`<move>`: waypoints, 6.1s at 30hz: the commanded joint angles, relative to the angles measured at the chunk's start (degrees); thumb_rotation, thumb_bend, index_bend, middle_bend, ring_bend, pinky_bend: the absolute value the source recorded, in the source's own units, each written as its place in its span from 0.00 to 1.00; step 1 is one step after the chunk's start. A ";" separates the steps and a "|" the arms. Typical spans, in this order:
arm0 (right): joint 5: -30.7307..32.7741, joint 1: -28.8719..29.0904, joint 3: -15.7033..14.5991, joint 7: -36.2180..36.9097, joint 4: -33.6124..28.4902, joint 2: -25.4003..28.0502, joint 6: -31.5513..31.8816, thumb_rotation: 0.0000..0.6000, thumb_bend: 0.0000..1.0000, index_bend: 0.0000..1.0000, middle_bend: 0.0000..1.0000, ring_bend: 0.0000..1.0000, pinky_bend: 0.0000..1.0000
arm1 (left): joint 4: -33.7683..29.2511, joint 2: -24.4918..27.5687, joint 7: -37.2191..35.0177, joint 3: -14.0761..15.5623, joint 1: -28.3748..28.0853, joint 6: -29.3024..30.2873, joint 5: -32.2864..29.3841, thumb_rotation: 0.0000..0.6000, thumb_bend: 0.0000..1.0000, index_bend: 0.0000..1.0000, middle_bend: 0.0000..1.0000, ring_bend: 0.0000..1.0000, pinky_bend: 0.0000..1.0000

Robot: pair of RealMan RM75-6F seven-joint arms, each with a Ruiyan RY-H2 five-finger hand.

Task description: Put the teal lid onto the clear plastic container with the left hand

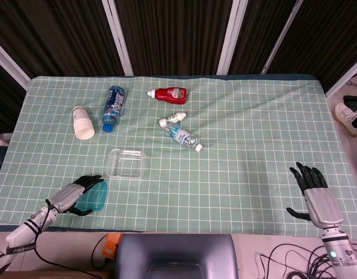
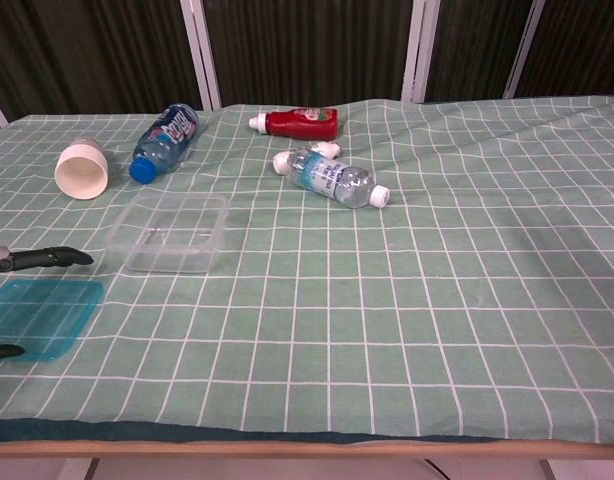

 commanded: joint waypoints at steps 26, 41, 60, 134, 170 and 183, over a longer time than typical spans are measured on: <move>-0.24 -0.11 -0.22 0.31 -0.10 0.30 0.15 1.00 0.19 0.00 0.00 0.00 0.01 | 0.07 -1.17 2.12 1.17 -1.85 -4.16 -2.13 1.00 0.21 0.00 0.00 0.00 0.00; -0.28 -0.16 -0.25 0.52 -0.10 0.38 0.25 1.00 0.19 0.00 0.00 0.00 0.01 | 0.51 -1.42 3.42 1.28 -2.02 -5.50 -3.37 1.00 0.23 0.00 0.12 0.22 0.21; -0.42 -0.12 -0.40 0.42 -0.27 0.42 0.09 1.00 0.19 0.00 0.00 0.00 0.01 | -4.28 1.69 7.37 0.02 -0.36 -0.86 -4.16 1.00 0.25 0.00 0.55 0.68 0.66; -0.21 0.23 -0.48 6.13 0.03 3.04 -0.97 1.00 0.19 0.00 0.00 0.00 0.01 | -26.00 4.20 46.46 -16.53 -24.55 -28.84 -43.33 1.00 0.27 0.01 0.65 0.77 0.72; -0.35 0.25 -0.50 6.19 -0.15 3.24 -1.01 1.00 0.19 0.00 0.00 0.00 0.01 | -27.36 4.10 50.96 -15.84 -26.14 -28.36 -48.02 1.00 0.27 0.01 0.65 0.77 0.72; -0.64 0.03 -0.58 6.64 -0.23 3.52 -0.60 1.00 0.19 0.00 0.00 0.00 0.01 | -28.11 3.91 53.00 -15.38 -26.78 -27.68 -50.15 1.00 0.27 0.01 0.65 0.77 0.72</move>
